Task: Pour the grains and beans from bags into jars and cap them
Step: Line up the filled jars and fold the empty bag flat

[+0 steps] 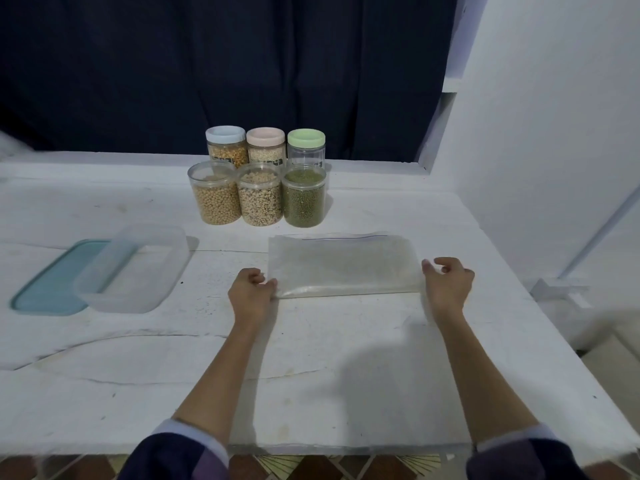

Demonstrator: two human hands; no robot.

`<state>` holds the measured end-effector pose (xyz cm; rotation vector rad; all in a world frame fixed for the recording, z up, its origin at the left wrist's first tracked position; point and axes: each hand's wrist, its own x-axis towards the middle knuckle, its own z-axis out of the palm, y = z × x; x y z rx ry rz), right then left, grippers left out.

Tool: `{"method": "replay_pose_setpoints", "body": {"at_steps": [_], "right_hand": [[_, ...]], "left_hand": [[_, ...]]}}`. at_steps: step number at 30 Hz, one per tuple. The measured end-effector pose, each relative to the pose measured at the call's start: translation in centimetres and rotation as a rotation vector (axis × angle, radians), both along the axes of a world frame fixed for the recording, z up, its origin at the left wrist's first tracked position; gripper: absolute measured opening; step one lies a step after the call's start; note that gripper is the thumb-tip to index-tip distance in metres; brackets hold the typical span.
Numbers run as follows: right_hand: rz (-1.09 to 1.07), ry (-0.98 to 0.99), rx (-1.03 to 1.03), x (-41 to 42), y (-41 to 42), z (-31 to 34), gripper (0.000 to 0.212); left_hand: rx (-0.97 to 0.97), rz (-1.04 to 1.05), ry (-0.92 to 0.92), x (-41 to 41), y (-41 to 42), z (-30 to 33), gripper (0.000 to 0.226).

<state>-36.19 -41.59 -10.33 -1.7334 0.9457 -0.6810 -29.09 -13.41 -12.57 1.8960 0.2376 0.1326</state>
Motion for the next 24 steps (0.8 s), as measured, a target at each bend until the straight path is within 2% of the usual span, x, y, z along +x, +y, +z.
{"method": "replay_pose_setpoints", "body": {"at_steps": [1,4,5,7,8,10,11,13,15,16,18,21,24], "right_hand": [[0.050,0.051,-0.075,0.0,0.9,-0.1,0.009],[0.418,0.207,-0.069,0.6,3.5,-1.1,0.016],[0.475,0.236,-0.087,0.8,3.8,-1.3,0.014],[0.437,0.251,-0.202,0.9,3.2,-1.2,0.022],[0.391,0.248,-0.237,0.7,2.6,-0.9,0.027],[0.324,0.240,-0.247,0.3,0.9,-0.5,0.034],[0.299,0.225,-0.229,0.1,0.1,-0.8,0.035],[0.266,0.185,-0.127,-0.2,-1.0,-1.2,0.034],[0.277,0.139,-0.004,-0.3,-1.0,-1.5,0.031],[0.297,0.130,0.022,-0.3,-0.9,-1.6,0.030],[0.356,0.113,0.044,-0.2,-0.3,-1.8,0.027],[0.442,0.085,0.045,0.4,0.3,-2.0,0.023],[0.519,0.092,0.059,1.3,-0.4,-1.6,0.028]], "left_hand": [[0.019,-0.005,0.043,0.0,-0.3,0.2,0.022],[0.066,-0.131,0.243,-0.4,-1.8,1.5,0.028],[0.078,-0.218,0.296,-0.9,-2.4,2.1,0.026],[-0.007,-0.455,0.465,-2.8,-3.6,4.2,0.015],[-0.027,-0.599,0.569,-3.8,-4.1,5.4,0.017],[0.080,-0.810,0.671,-4.6,-4.6,7.6,0.034],[0.111,-0.822,0.628,-4.5,-4.8,8.4,0.038],[0.103,-0.661,0.361,-2.6,-5.7,8.7,0.037],[0.155,-0.466,0.081,-0.1,-6.6,8.3,0.029],[0.235,-0.432,0.007,0.9,-7.2,7.8,0.022],[0.430,-0.482,-0.005,2.5,-8.1,6.1,0.017],[0.645,-0.568,0.101,2.7,-8.8,4.3,0.039],[0.689,-0.638,0.157,1.7,-8.6,3.8,0.045]]}}
